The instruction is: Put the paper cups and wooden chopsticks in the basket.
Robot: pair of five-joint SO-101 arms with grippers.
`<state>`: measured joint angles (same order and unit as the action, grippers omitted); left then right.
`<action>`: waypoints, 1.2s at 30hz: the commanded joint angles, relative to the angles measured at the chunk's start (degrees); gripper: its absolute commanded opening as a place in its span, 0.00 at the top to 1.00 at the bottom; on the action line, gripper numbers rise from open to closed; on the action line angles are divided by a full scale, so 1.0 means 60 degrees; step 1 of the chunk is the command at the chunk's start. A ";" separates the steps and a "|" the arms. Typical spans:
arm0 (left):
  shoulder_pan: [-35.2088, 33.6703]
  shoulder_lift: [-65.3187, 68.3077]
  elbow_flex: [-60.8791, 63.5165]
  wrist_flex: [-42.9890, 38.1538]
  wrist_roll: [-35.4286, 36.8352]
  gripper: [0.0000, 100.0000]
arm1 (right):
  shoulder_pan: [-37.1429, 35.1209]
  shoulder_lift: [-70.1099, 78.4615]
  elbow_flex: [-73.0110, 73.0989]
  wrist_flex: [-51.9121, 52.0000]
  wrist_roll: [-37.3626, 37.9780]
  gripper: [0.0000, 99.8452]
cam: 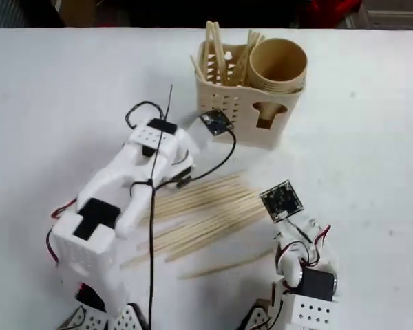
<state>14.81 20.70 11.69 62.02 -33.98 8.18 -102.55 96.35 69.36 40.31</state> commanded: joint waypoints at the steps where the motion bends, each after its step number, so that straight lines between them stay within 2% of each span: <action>1: -0.0007 -0.0799 -0.0352 0.0542 0.0176 0.85 | 0.0007 -0.0095 0.0073 0.0037 0.0103 0.98; 17: 0.0564 -0.1121 0.0557 0.0484 0.0103 0.85 | 0.0007 -0.0095 0.0073 0.0037 0.0103 0.98; 25: 0.0447 -0.1033 0.1348 -0.0513 0.0088 0.85 | 0.0007 -0.0095 0.0073 0.0037 0.0103 0.98; 36: 0.0256 0.0315 -0.0352 0.0733 0.0176 0.87 | 0.0007 -0.0095 0.0073 0.0051 0.0103 0.98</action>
<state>17.36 20.44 13.71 64.92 -33.63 8.18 -102.55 96.35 69.36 40.31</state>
